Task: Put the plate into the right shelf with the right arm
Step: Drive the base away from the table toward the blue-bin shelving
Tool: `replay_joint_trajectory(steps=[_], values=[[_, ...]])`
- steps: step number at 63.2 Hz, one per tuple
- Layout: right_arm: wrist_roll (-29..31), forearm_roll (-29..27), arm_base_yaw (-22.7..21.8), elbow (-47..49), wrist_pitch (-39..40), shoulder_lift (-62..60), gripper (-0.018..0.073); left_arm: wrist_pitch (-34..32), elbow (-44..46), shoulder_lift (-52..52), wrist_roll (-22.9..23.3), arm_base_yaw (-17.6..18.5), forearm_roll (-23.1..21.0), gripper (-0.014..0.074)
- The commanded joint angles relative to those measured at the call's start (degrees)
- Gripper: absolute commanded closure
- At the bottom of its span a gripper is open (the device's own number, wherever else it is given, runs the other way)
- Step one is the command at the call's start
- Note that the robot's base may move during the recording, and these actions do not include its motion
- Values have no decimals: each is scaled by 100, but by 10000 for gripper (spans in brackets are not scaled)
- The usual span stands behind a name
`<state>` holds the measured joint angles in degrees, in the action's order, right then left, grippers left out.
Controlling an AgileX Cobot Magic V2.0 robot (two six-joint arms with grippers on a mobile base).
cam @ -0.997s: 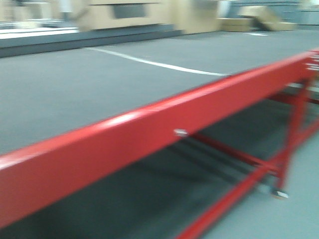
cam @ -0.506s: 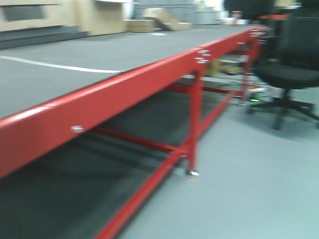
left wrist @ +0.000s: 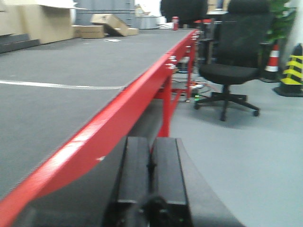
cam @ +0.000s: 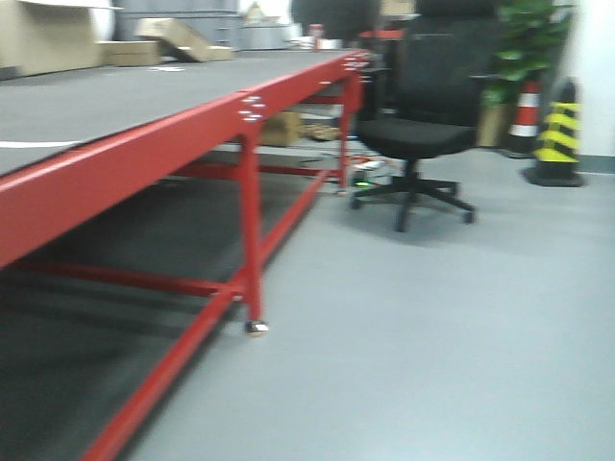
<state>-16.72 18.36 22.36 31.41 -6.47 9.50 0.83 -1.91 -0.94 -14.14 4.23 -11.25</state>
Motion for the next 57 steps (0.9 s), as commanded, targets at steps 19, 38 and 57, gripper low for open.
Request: replay_joint_trajectory(steps=[19, 38, 57], values=[[13, 76, -7, 171, 550, 92, 508, -479, -48, -68, 14, 45, -12, 643], [13, 76, -7, 171, 552, 85, 508, -467, -48, -43, 14, 45, -12, 643], [13, 76, -7, 171, 567, 85, 508, -467, -48, -43, 14, 31, -12, 643]])
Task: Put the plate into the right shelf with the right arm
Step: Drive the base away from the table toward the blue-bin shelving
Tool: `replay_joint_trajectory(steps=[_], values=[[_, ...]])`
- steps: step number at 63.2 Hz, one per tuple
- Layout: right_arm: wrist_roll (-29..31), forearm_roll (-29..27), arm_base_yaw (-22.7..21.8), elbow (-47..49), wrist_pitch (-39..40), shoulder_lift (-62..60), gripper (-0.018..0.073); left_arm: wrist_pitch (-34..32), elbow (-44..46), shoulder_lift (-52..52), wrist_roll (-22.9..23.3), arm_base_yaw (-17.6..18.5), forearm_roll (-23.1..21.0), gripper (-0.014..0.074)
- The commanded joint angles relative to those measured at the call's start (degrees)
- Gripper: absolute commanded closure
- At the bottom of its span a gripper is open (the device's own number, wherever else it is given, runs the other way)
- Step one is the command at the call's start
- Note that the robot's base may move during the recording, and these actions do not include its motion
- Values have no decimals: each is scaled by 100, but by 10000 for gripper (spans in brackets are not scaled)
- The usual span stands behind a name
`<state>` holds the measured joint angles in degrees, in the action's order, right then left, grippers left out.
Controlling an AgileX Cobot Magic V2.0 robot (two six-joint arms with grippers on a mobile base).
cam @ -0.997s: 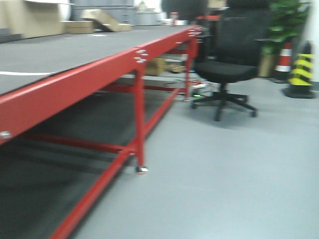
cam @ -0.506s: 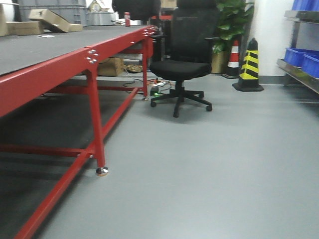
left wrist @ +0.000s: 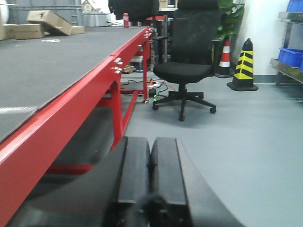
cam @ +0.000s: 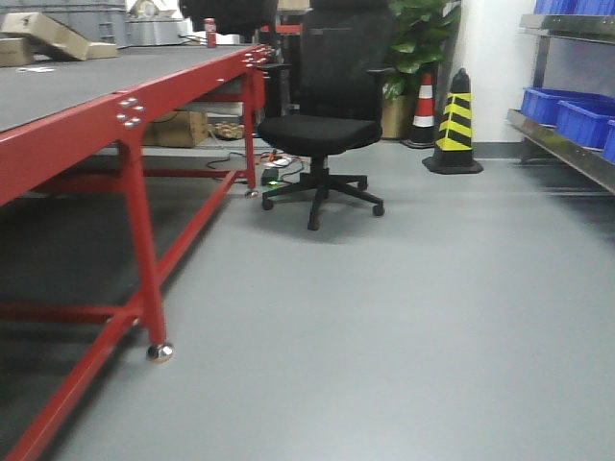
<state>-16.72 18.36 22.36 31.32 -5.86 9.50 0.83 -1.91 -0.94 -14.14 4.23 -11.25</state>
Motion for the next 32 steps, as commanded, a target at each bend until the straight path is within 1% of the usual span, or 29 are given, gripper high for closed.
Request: replay_joint_trajectory(steps=[1, 32], values=[[13, 76, -7, 180, 507, 85, 508, -467, -48, -43, 14, 31, -12, 643], [13, 76, -7, 180, 507, 85, 508, -467, -48, -43, 14, 31, -12, 643]])
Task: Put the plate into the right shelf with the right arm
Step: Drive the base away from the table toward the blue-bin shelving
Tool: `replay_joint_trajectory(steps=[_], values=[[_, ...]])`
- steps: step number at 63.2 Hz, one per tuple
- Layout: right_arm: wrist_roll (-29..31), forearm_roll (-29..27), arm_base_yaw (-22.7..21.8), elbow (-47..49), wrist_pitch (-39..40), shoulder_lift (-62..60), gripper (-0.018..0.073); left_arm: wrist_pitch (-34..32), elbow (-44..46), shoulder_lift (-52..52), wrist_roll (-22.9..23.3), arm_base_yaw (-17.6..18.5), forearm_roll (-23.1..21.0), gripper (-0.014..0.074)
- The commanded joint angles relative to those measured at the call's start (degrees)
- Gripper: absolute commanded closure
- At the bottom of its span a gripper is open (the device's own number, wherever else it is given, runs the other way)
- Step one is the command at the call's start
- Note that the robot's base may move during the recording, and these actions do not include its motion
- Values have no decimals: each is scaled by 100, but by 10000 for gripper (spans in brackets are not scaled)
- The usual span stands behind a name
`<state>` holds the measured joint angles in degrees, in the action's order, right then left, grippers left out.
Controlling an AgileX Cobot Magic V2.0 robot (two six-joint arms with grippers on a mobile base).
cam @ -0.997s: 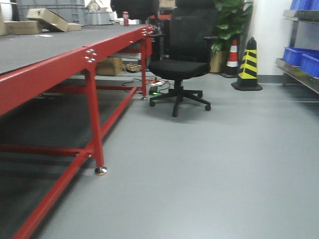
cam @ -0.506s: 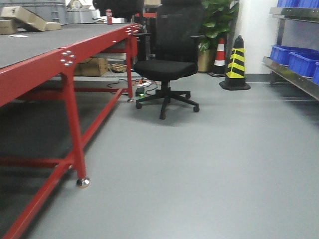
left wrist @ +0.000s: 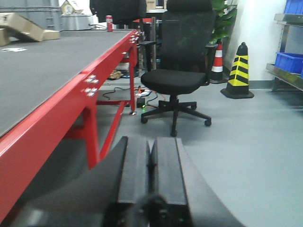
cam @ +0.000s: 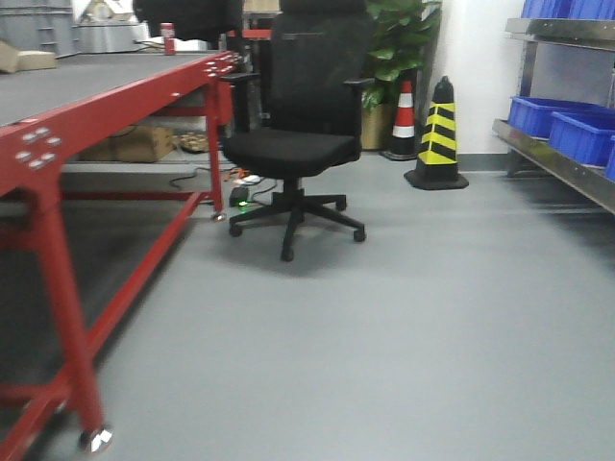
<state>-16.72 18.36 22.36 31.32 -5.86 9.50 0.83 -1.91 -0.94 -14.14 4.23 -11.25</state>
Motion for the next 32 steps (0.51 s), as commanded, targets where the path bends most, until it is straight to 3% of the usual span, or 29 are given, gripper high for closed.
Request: replay_joint_trajectory(steps=[1, 32], values=[[13, 76, -7, 180, 507, 85, 508, -467, -48, -43, 14, 31, -12, 643], [13, 76, -7, 180, 501, 84, 508, -467, -48, -43, 14, 31, -12, 643]])
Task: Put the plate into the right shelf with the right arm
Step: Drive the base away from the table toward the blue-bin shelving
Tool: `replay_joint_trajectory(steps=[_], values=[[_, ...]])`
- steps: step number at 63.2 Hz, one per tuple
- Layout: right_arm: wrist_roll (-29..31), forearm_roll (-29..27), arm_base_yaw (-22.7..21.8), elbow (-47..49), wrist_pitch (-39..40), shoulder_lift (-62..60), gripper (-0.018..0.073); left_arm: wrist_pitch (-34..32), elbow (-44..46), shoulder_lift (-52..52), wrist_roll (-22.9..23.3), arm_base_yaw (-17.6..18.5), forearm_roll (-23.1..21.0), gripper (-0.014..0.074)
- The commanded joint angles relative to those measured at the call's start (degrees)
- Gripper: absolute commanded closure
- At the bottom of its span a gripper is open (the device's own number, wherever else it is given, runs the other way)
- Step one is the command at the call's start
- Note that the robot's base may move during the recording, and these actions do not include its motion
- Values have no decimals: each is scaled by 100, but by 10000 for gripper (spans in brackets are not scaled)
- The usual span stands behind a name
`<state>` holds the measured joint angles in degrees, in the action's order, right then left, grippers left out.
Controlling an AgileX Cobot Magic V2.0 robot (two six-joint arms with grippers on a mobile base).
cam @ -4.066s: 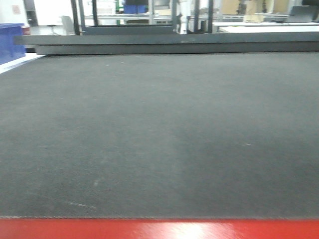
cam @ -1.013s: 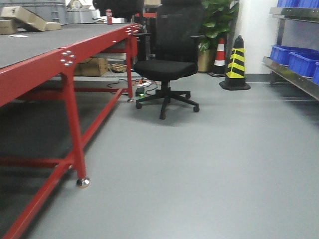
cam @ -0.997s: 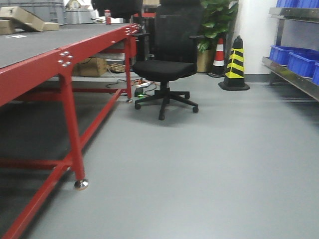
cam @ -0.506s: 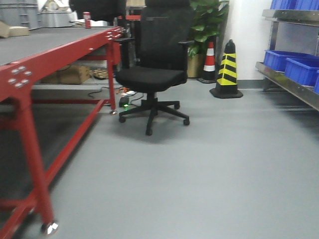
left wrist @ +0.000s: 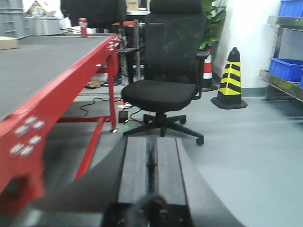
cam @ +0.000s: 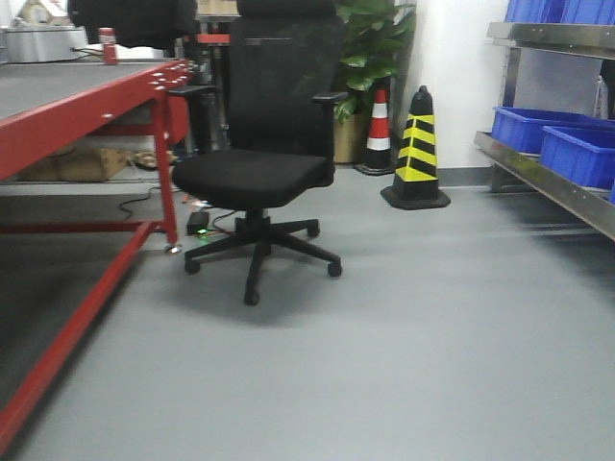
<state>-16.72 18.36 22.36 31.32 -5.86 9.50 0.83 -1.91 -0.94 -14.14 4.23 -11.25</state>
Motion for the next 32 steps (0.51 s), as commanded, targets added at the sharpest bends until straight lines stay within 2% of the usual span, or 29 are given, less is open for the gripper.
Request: replay_joint_trajectory(steps=[1, 32], values=[[13, 76, -7, 180, 502, 91, 508, -467, -48, -43, 14, 31, -12, 643], [13, 76, -7, 180, 502, 91, 508, -467, -48, -63, 14, 31, -12, 643]])
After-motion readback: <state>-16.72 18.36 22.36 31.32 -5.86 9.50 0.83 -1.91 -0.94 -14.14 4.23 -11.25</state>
